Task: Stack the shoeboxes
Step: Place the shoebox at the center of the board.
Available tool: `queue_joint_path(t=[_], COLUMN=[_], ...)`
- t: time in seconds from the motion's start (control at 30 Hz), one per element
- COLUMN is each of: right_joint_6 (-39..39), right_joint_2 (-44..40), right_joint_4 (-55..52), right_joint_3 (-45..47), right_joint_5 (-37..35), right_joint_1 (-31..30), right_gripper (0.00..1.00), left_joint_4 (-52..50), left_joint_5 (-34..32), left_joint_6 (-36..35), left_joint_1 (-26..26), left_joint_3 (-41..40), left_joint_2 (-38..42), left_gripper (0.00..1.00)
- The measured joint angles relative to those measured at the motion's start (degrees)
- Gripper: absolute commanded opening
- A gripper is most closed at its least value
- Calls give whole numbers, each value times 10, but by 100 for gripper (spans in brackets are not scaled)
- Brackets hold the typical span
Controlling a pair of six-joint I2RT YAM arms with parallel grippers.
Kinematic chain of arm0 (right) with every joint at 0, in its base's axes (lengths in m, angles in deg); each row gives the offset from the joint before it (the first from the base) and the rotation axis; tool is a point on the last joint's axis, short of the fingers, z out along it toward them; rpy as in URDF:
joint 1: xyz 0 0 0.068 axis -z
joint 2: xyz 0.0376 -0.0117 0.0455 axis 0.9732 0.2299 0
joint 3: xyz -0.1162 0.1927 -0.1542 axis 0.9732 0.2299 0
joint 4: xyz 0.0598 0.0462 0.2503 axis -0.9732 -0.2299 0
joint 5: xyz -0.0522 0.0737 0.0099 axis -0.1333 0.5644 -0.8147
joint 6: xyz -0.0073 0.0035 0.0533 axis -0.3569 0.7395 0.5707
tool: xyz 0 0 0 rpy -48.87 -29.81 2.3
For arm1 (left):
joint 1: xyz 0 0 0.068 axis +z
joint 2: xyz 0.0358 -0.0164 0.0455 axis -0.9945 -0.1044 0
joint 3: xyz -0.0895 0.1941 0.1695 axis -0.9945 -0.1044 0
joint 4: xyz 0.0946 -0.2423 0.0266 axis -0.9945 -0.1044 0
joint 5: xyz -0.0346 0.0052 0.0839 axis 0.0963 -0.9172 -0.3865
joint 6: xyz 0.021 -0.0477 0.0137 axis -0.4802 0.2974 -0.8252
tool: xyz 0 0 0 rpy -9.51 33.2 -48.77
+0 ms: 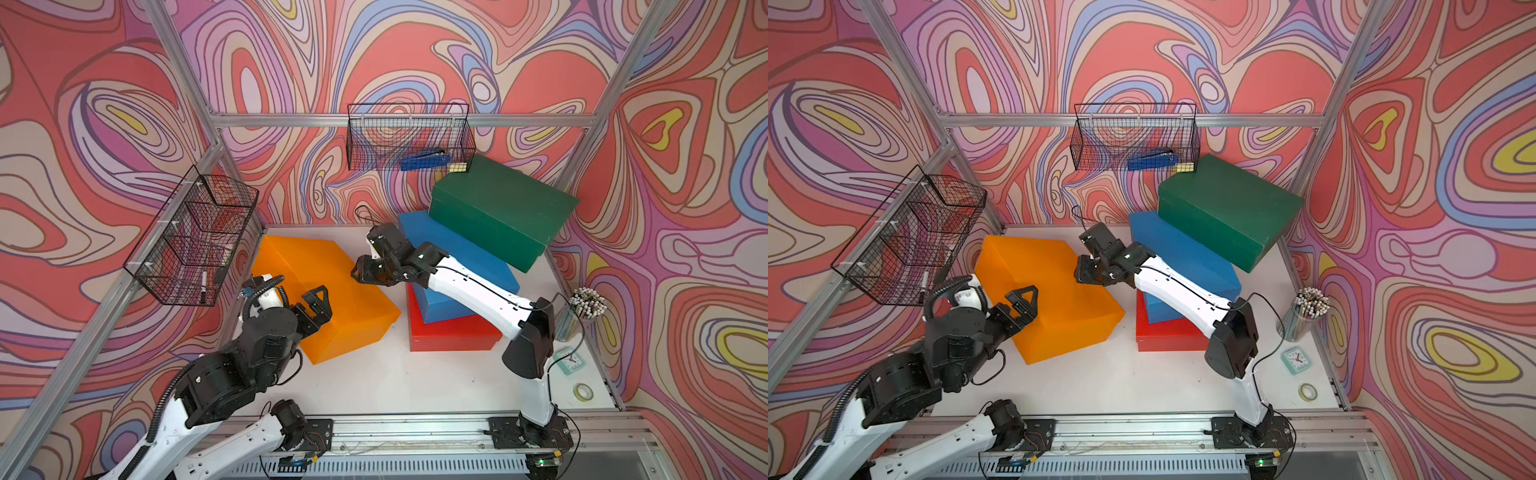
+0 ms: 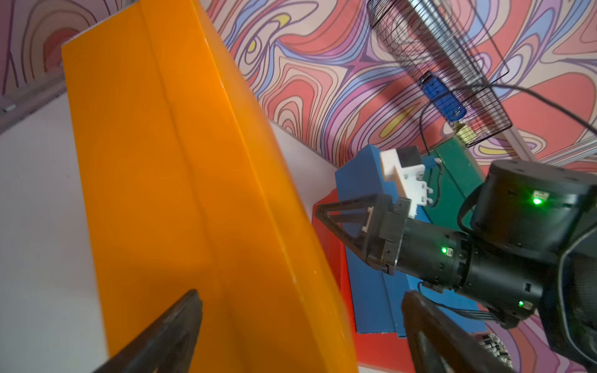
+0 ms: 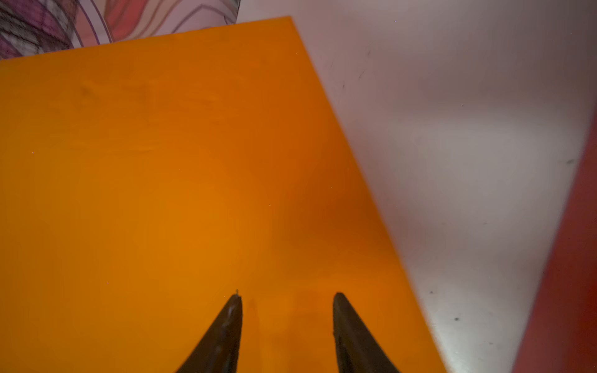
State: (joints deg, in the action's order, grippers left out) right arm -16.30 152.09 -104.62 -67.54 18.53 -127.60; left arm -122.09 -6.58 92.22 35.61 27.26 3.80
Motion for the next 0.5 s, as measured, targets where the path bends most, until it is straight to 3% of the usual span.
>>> queue_joint_path(t=[0.2, 0.5], right_joint_6=[14, -3], right_joint_2=[10, 21], right_joint_4=[31, 5], right_joint_3=[34, -23], right_joint_5=[31, 14], right_joint_1=[-31, -24], right_gripper=[47, 48], left_joint_4=[-5, -50], left_joint_5=[21, 16], left_joint_6=[45, 84], left_joint_1=[5, 30], left_joint_3=[-153, -163], left_joint_2=[23, 75], left_gripper=[98, 98])
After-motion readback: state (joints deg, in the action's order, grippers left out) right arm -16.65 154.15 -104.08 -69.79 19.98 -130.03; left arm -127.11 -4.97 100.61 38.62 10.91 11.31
